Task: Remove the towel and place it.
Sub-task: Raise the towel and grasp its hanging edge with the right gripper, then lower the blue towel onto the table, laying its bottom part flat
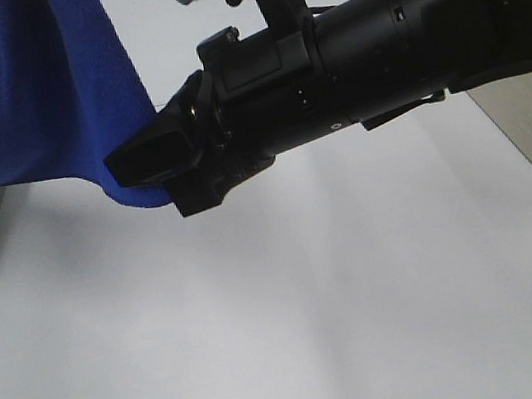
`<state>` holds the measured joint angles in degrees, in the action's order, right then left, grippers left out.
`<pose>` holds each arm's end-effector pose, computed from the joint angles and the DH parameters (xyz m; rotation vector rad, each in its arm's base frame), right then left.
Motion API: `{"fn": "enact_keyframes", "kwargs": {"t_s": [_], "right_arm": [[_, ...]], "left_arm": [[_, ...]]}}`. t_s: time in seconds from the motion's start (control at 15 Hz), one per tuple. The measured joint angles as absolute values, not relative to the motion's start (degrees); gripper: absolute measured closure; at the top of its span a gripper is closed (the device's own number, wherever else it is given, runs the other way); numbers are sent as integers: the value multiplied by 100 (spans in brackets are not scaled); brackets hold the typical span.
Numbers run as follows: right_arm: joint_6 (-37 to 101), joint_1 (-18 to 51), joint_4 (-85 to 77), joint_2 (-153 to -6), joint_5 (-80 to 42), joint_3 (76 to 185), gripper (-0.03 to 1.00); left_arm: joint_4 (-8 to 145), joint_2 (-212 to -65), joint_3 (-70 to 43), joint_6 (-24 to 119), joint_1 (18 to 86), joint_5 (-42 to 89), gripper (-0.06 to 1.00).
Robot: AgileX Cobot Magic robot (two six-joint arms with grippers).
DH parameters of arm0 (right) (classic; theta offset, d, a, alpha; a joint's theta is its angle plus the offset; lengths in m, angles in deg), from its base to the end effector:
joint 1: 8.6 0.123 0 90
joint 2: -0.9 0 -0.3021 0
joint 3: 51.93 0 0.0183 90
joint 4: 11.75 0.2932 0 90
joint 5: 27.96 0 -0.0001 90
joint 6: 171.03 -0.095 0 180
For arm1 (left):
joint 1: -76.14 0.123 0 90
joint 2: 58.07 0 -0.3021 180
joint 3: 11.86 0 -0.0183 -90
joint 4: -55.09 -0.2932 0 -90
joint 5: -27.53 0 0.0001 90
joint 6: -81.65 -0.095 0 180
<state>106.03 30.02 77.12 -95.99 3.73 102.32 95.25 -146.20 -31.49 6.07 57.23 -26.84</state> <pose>0.2505 0.2641 0.2358 -1.1668 1.8527 0.8972 0.2954 -0.1539 0.5147 1.3618 1.3948 -0.2047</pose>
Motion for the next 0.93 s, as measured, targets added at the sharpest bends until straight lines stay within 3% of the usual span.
{"fn": "enact_keyframes", "kwargs": {"t_s": [0.13, 0.2, 0.4, 0.6, 0.93], "right_arm": [[9646, 3002, 6681, -9278, 92, 10232, 95], [8586, 2956, 5483, -8780, -217, 10232, 95], [6959, 2509, 3839, -8322, 98, 10467, 95], [5148, 1896, 1902, -8207, 1141, 11624, 95], [3641, 1833, -630, -8344, 2917, 14186, 95]], "left_arm": [[9502, -14620, -3149, 648, 5723, -2684, 94], [9502, -14620, -3149, 665, 5723, -2684, 94], [9617, -14620, -3149, 665, 5723, -2656, 94], [10006, -14632, -3149, 665, 5723, -2146, 94], [10642, -14941, -3149, 665, 5511, -1567, 94]]}}
